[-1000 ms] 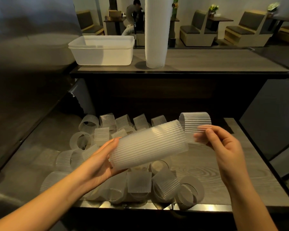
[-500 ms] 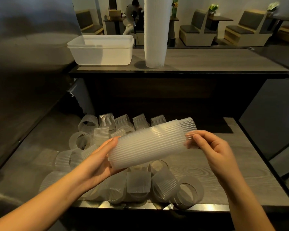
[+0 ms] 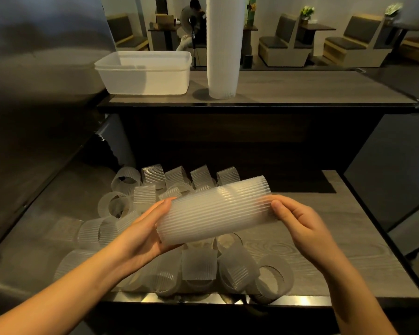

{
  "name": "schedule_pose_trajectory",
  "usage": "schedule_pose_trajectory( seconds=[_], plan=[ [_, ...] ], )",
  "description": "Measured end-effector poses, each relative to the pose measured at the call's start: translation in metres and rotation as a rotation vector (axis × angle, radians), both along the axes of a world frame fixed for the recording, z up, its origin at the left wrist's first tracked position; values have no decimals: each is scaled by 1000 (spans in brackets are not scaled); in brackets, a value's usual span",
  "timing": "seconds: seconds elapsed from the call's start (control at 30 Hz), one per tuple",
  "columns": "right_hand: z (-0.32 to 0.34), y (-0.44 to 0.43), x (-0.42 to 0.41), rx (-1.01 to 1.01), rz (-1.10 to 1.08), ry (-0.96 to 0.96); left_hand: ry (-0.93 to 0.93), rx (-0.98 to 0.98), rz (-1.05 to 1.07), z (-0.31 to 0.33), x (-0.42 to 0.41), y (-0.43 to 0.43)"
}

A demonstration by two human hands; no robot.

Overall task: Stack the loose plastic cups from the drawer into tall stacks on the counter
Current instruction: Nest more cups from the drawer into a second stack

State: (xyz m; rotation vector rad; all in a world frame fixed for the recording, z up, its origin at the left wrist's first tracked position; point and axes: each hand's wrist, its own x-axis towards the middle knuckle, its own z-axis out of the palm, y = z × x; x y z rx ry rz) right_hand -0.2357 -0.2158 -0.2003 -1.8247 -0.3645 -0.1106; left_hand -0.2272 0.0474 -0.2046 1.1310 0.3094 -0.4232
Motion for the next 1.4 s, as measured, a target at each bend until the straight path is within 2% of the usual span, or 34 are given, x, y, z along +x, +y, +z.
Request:
schedule_pose_trajectory(
  seconds=[0.1,0.17,0.23,0.3,0.37,0.67,0.97,1.27,1.4],
  plan=[
    [-5,-3,2,84,-79,-28,-10,-2,2,0,-1,2],
    [-12,-7,5,114,-200,18,-8,1,18,0,-1,3],
    [-21,-10,7,-89,-230,117,-5,0,28,0,-2,4],
    [-35,-9,7,-382,-106,253,-4,-2,30,-1,-4,5],
    [-49,-3,6,-542,-37,302,4,-8,35,-1,-6,5],
    [-83,13,39,-676,-147,543,16,-22,41,-2,-11,8],
    [-98,30,55,-708,-101,521,12,-15,35,-1,-12,13],
    [-117,30,67,-900,-188,484,6,-7,41,-1,-11,20],
    [-119,25,72,-884,-242,490,1,-12,49,-2,-11,23]
  ],
)
